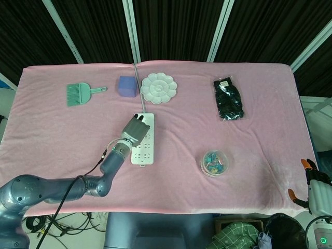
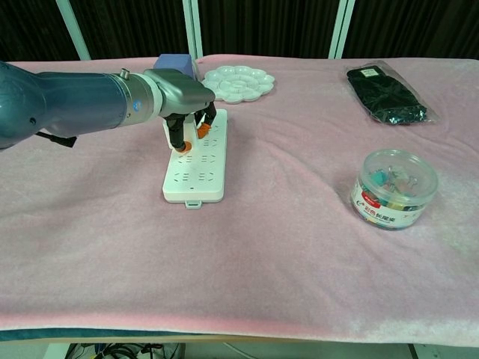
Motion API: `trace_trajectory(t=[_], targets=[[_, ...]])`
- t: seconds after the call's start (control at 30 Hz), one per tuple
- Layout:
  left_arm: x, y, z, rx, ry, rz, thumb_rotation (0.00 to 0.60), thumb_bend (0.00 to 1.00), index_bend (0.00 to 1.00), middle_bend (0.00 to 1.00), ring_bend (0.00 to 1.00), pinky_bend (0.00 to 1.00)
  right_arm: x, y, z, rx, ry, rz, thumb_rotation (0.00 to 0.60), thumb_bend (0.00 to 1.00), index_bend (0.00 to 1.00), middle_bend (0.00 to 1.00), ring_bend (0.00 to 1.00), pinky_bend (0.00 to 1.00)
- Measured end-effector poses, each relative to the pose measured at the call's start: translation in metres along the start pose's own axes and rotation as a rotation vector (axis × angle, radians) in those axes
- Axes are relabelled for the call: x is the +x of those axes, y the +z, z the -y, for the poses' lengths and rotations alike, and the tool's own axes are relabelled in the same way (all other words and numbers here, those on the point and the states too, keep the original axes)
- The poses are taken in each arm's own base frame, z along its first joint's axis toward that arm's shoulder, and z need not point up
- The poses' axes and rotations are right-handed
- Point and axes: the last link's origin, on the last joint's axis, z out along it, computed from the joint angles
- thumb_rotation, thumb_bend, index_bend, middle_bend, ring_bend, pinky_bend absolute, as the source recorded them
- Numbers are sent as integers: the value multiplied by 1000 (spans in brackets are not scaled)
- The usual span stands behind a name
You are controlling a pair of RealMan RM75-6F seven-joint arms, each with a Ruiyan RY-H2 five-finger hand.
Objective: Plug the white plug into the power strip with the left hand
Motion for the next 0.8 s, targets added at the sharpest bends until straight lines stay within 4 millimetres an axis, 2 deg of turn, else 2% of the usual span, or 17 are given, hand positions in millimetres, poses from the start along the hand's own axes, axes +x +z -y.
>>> trace_trajectory(t=[0.07,0.13,0.23,0.3,0.57,0.8], targets=[[2,0,1,5,1,-7,600,430,487,458,108,105,0,0,0,-1,0,1,600,228,0,39,176,136],[4,-1,1,11,-3,-12,600,353,373,309,43,39,0,0,0,-2,0,2,600,229,0,39,176,136],[5,-3,3,23,-11,0,600,199,201,95,0,0,0,0,0,-1,-1,1,600,229,0,39,176,136],[5,-4,4,33,-15,13,600,149,150,25,0,0,0,0,0,-1,-2,1,600,229,0,39,176,136],[27,-14,7,72,-17,-47,600,123,108,0,0,0,0,0,0,-6,-2,-1,600,229,0,39,176,136],[49,-38,20,104,-6,-115,600,130,108,0,0,0,0,0,0,-4,-2,-3,600,229,0,39,176,136]])
